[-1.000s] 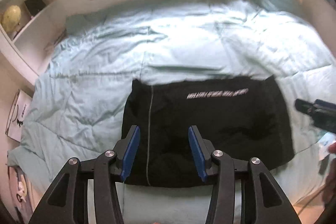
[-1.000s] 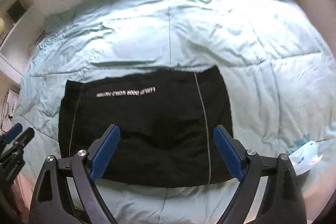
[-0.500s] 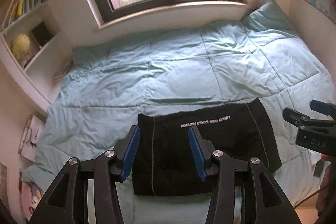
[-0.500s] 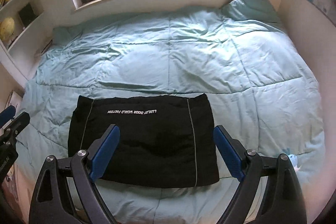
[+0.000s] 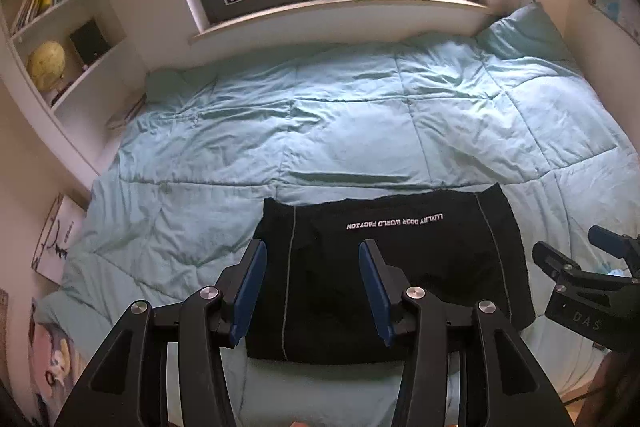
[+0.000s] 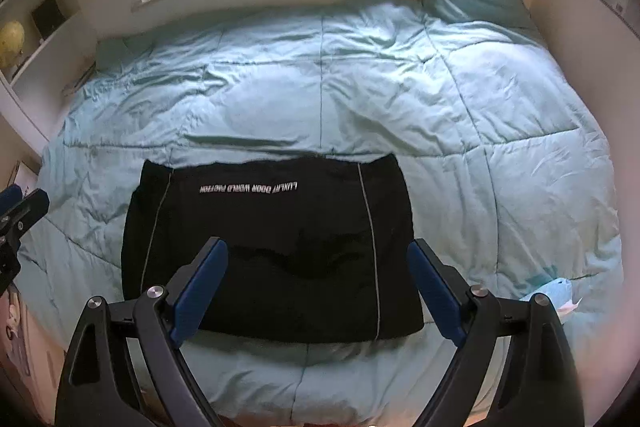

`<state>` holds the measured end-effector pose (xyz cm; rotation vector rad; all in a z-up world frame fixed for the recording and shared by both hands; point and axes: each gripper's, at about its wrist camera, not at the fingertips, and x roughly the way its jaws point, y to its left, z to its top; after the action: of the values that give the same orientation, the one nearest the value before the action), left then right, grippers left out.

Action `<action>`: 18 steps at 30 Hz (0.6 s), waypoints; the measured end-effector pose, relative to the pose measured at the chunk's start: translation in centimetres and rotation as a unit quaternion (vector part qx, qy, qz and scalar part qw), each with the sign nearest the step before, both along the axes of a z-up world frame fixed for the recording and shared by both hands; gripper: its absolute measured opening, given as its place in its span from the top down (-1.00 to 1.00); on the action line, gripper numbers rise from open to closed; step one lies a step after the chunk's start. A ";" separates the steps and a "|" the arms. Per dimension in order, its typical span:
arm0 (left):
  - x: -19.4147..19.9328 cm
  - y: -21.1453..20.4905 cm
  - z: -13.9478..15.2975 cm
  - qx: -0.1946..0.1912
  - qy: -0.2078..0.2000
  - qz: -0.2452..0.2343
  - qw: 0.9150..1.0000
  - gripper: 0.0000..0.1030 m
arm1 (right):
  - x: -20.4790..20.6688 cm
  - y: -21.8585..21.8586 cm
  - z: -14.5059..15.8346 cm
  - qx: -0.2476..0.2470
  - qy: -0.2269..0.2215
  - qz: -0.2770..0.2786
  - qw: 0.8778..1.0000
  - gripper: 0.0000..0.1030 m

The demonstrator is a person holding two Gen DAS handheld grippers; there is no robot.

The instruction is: Fold large clothes

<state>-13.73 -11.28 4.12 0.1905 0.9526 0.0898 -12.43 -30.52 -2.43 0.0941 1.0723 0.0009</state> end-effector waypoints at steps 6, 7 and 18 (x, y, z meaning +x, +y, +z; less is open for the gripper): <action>-0.1 -0.1 -0.8 0.018 0.005 -0.007 1.000 0.04 | -0.2 0.1 -1.2 -0.006 0.015 0.004 1.000 -0.80; -0.1 -0.2 -1.0 0.018 0.008 -0.008 1.000 0.04 | -0.2 0.1 -1.4 -0.005 0.018 0.004 1.000 -0.80; -0.3 -0.2 -1.6 0.019 0.018 -0.008 1.000 0.04 | -0.8 0.5 -1.5 -0.020 0.026 0.017 0.999 -0.80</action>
<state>-14.03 -11.50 2.53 0.2349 0.9855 0.0903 -13.20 -30.03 -3.93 0.0397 1.1246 0.0081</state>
